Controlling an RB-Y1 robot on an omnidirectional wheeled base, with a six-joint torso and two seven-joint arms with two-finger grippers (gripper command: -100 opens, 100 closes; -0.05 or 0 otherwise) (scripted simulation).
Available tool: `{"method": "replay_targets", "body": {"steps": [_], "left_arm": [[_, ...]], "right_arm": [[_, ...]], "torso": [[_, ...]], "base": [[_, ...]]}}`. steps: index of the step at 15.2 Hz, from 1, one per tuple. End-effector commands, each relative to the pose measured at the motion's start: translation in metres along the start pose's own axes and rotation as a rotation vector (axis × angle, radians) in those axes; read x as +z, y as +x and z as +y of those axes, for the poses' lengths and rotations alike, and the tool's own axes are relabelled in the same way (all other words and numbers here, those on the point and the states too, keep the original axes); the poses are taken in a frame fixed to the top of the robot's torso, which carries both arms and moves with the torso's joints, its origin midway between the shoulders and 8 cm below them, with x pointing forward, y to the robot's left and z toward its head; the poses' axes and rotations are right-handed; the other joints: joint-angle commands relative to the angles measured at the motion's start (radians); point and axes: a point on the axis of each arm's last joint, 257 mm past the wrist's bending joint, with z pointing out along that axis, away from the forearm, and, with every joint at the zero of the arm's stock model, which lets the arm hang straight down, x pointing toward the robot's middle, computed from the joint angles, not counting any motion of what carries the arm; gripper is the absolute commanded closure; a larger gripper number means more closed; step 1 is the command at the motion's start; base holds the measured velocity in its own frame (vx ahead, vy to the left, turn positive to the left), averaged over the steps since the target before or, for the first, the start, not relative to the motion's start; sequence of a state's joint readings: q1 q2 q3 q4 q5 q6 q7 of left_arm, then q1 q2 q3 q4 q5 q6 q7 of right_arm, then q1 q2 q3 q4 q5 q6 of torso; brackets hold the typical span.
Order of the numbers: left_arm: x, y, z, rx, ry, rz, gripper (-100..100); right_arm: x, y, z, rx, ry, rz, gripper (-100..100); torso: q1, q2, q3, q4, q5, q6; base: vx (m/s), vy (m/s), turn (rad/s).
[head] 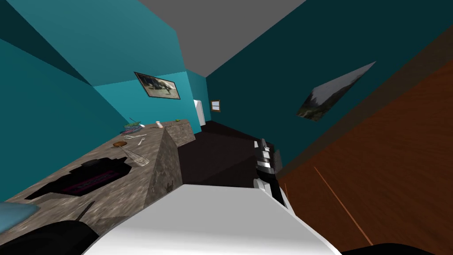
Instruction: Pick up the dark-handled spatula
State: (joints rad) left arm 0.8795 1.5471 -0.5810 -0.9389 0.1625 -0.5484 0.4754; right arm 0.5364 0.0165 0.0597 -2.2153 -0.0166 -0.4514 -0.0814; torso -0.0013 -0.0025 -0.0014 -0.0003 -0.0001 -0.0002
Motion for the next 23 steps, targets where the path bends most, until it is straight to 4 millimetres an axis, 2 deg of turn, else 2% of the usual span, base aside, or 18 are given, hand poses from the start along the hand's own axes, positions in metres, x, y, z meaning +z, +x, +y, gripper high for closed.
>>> {"method": "replay_targets", "body": {"steps": [1,6,8,11,12,13,14,17,18,22,23], "left_arm": [[0.002,0.013,0.011,-0.013,0.005,0.001,-100],[0.002,0.024,0.027,-0.027,-0.002,-0.005,-100],[0.004,0.04,0.038,-0.042,0.002,-0.001,-100],[0.004,0.047,0.047,-0.048,-0.006,-0.005,-100],[0.006,0.057,0.05,-0.055,0.0,0.0,-100],[0.004,0.055,0.053,-0.055,-0.007,-0.004,-100],[0.006,0.065,0.056,-0.062,-0.001,0.002,-100],[0.004,0.062,0.057,-0.06,-0.008,-0.002,-100],[0.004,0.063,0.058,-0.06,-0.007,-0.002,100],[0.004,0.062,0.057,-0.059,-0.006,-0.002,100],[0.003,0.045,0.049,-0.047,-0.01,-0.007,100]], "right_arm": [[0.0,0.0,0.0,0.0,0.0,0.0,0],[0.0,0.0,0.0,0.0,0.0,0.0,0],[0.0,0.0,0.0,0.0,0.0,0.0,0],[0.0,0.0,0.0,0.0,0.0,0.0,0],[0.0,0.0,0.0,0.0,0.0,0.0,0],[0.0,0.0,0.0,0.0,0.0,0.0,0],[0.0,0.0,0.0,0.0,0.0,0.0,0],[0.0,0.0,0.0,0.0,0.0,0.0,0],[0.0,0.0,0.0,0.0,0.0,0.0,0],[0.0,0.0,0.0,0.0,0.0,0.0,0],[0.0,0.0,0.0,0.0,0.0,0.0,0]], "torso": [[0.0,0.0,0.0,0.0,0.0,0.0],[0.0,0.003,0.002,0.001,0.0,0.0],[0.0,0.004,0.002,0.001,0.0,0.0],[0.0,0.003,0.002,0.001,0.0,0.0],[0.0,0.003,0.002,0.001,0.0,0.0],[0.0,0.003,0.002,0.001,0.0,0.0],[0.0,0.003,0.002,0.001,0.0,0.0],[0.001,0.004,0.002,0.001,0.001,0.0],[0.001,0.004,0.003,0.001,0.001,0.0],[0.002,0.006,0.004,0.002,0.001,-0.001],[0.002,0.006,0.004,0.002,0.001,-0.001]], "base": [[0.045,0.01,-0.112],[0.031,0.006,-0.049],[0.032,0.008,-0.074],[0.036,0.007,-0.06],[0.029,0.013,-0.048],[0.027,0.009,-0.05],[0.032,0.008,-0.072],[0.021,0.004,-0.017],[0.0,0.0,0.0],[0.003,-0.001,-0.004],[-0.03,-0.002,0.118]]}}
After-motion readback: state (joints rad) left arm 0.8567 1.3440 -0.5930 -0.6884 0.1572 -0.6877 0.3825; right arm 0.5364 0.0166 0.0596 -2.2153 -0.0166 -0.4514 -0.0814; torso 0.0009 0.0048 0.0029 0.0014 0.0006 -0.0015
